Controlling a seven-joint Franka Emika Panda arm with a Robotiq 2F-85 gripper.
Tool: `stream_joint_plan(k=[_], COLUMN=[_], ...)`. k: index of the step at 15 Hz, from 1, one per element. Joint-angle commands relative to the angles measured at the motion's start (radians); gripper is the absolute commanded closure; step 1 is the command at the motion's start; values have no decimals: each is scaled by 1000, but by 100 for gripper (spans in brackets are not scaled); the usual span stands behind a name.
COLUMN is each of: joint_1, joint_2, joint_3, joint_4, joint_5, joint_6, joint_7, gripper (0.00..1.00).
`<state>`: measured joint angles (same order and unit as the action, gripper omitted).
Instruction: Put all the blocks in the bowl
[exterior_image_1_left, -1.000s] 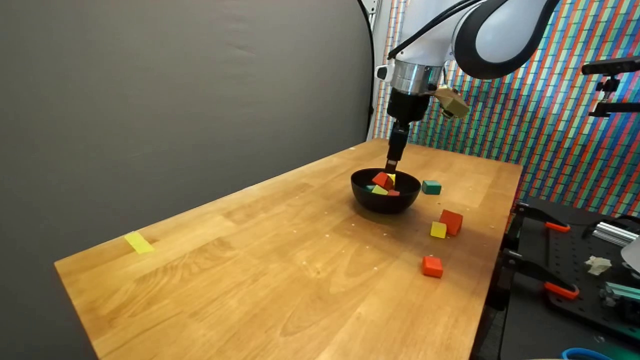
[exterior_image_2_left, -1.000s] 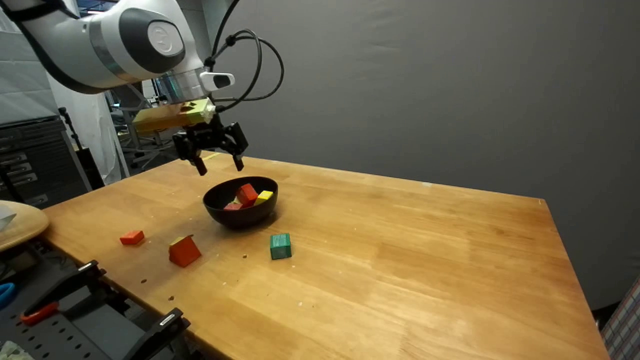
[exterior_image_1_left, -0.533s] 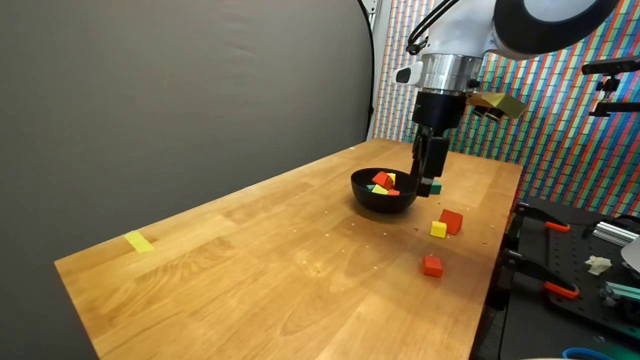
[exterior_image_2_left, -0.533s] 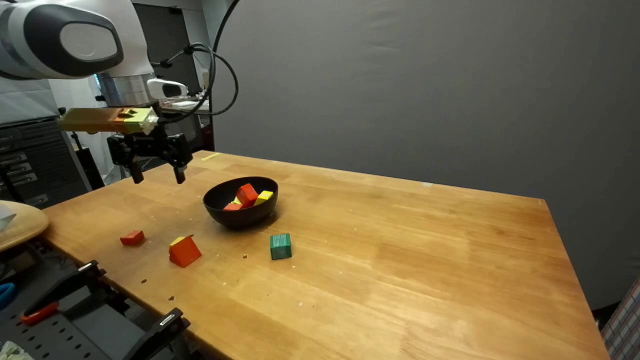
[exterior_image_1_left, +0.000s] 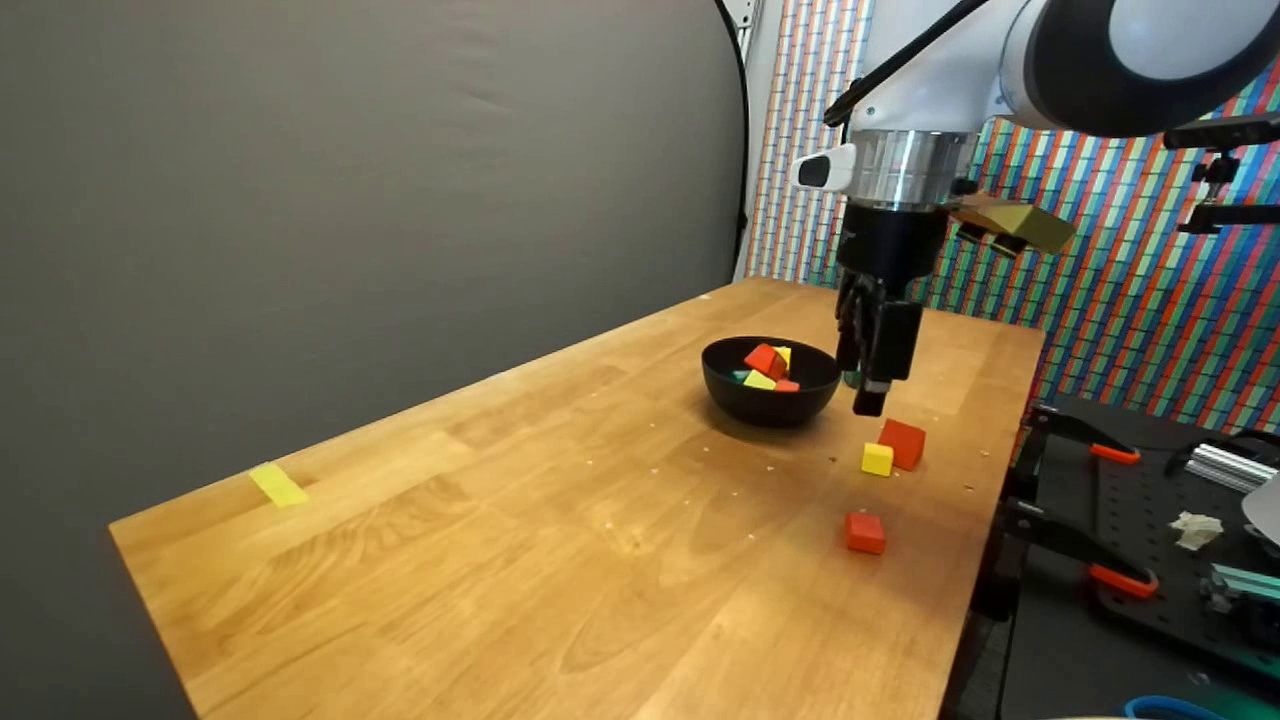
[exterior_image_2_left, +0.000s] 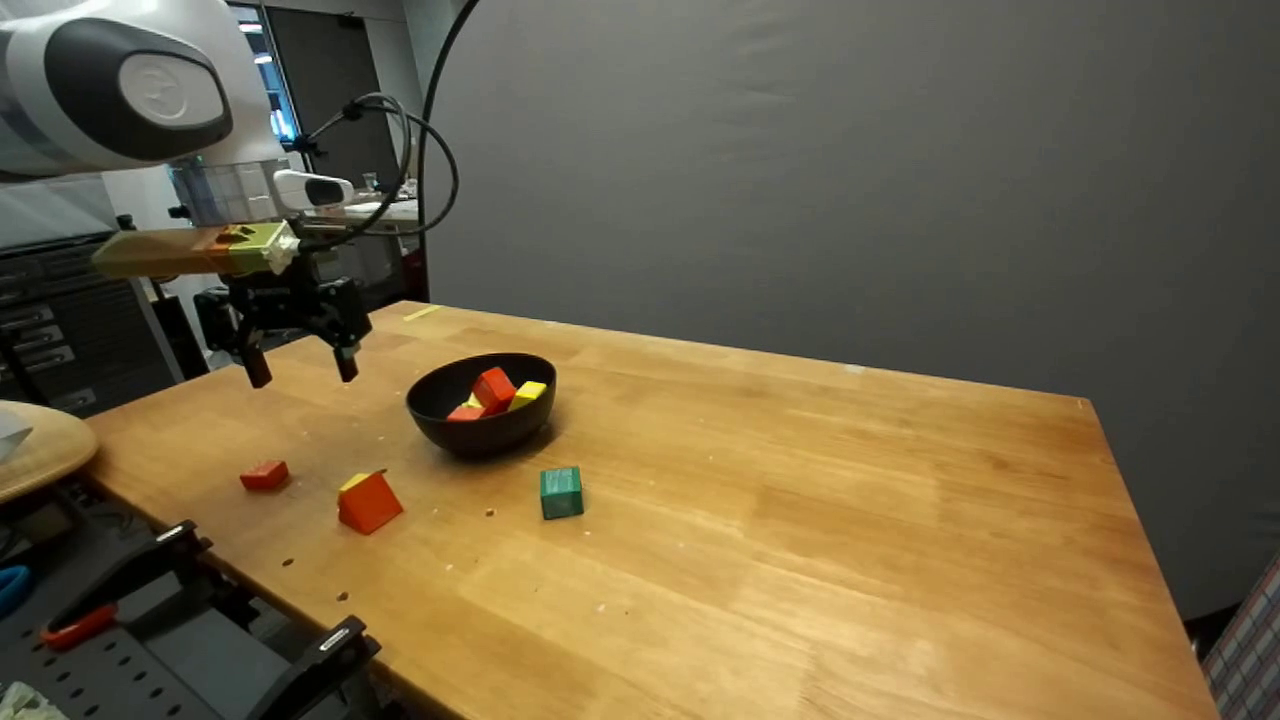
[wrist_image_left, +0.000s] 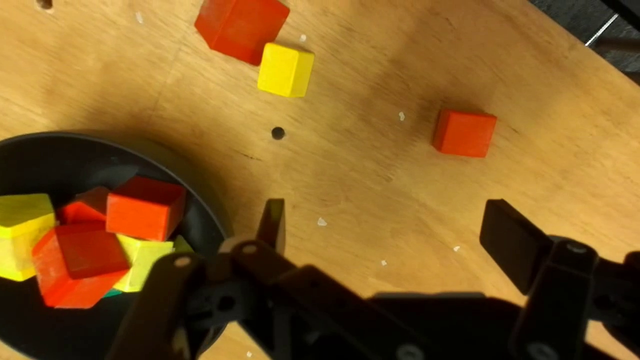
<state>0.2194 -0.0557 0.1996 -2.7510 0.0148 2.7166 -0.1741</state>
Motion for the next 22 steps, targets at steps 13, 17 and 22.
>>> stream_joint_plan(k=[13,17,22], joint_1=[88,221,340], joint_2=[292,309,339], joint_3=[93,-69,-190], joint_4=[-1,7,47], joint_5=[24,-197,-331], joint_6=[213,236,239], joint_7=[44,224,350], gripper=[0,26,65])
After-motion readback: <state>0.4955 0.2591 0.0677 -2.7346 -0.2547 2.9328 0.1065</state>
